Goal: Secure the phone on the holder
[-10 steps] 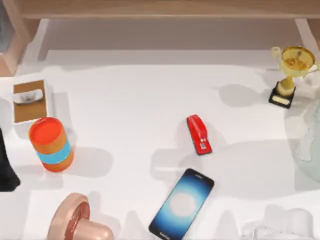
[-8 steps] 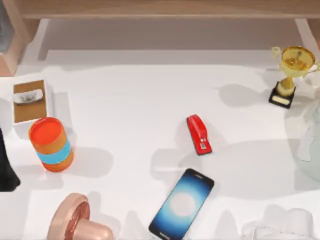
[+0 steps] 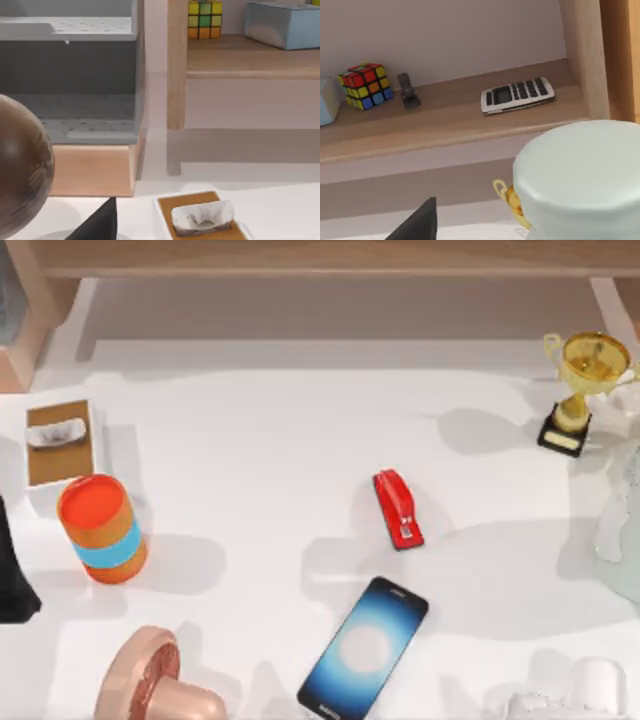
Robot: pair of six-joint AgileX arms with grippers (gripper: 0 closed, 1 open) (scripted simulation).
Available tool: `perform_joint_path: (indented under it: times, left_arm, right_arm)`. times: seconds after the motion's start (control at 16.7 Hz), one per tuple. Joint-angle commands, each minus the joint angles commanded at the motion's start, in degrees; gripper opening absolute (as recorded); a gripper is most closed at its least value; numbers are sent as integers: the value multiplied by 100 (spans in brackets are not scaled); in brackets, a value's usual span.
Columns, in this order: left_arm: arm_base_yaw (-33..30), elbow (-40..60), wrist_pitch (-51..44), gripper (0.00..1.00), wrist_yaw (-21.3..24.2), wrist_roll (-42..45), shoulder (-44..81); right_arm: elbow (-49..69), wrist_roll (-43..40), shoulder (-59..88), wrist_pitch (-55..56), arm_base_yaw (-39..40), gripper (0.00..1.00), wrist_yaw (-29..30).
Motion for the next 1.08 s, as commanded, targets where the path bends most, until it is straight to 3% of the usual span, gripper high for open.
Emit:
perform_joint_path:
  times: [0.54, 1.08]
  left_arm:
    - [0, 0, 0, 100, 0, 0, 0]
    - [0, 0, 0, 100, 0, 0, 0]
  right_arm:
    - [3986, 3276, 4820, -2701, 2046, 100, -9]
    - [5902, 6443, 9196, -4975, 3955, 100, -55]
